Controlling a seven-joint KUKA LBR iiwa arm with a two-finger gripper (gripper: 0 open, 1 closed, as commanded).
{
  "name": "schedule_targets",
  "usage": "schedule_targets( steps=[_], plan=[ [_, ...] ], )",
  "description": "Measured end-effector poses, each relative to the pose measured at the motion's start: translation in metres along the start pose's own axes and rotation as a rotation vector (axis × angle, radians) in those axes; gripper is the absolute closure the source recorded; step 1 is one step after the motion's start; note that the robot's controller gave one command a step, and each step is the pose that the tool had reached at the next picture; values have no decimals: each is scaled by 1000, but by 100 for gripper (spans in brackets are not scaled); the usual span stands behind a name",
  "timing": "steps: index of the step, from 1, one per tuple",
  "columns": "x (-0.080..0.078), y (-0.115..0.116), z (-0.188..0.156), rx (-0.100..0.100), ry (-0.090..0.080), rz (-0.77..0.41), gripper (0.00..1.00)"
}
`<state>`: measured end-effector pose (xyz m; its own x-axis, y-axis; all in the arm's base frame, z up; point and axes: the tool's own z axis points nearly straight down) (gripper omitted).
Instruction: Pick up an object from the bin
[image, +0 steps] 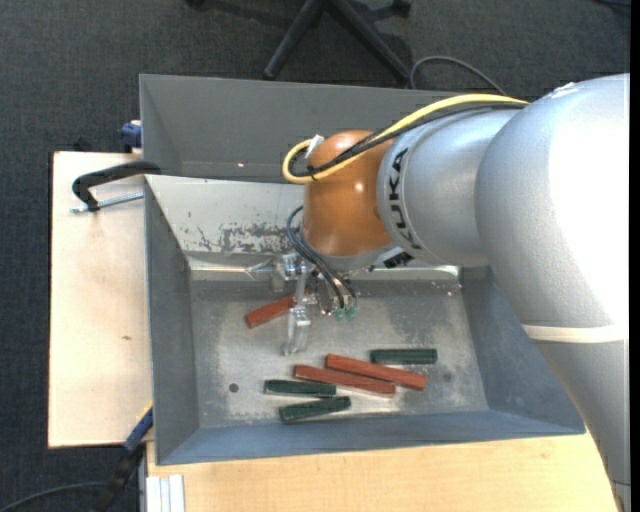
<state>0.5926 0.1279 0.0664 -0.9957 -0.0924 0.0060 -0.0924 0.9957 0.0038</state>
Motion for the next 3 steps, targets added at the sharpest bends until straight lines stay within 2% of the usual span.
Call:
schedule_targets(
  steps=[1, 2, 3],
  plan=[
    [-9, -19, -36, 4, -15, -124, 0],
    [-9, -18, -35, 1, -12, 14, 0],
    [-8, -10, -3, 3, -4, -16, 0]
  ],
)
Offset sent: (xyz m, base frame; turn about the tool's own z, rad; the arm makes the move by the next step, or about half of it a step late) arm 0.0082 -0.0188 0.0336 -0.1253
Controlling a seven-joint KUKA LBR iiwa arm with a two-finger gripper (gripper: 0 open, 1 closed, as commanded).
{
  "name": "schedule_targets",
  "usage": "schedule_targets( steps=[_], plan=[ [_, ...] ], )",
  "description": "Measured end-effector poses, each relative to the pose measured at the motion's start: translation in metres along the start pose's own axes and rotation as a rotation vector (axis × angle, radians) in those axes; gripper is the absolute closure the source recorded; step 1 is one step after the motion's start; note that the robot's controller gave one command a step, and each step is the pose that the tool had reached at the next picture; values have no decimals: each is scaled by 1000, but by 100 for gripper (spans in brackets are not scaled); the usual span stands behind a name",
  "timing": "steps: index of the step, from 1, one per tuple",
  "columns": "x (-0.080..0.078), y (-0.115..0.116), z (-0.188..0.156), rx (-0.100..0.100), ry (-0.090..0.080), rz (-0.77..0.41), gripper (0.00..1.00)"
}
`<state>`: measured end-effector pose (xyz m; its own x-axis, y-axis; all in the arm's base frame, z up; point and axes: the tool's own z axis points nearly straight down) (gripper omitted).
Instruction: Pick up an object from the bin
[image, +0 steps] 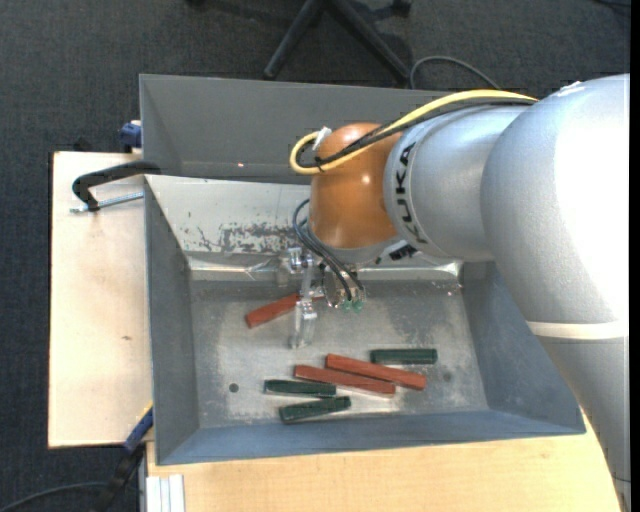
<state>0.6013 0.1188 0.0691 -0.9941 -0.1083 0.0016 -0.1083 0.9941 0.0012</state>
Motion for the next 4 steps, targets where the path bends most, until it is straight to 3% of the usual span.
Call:
schedule_targets(
  steps=[1, 2, 3, 4],
  plan=[
    [-1, 0, -1, 0, -3, 0, 0],
    [-1, 1, -2, -1, -4, 1, 100],
    [-3, 1, -8, -1, -7, 1, 100],
    [-6, 2, -115, -1, -17, 1, 100]
  ],
)
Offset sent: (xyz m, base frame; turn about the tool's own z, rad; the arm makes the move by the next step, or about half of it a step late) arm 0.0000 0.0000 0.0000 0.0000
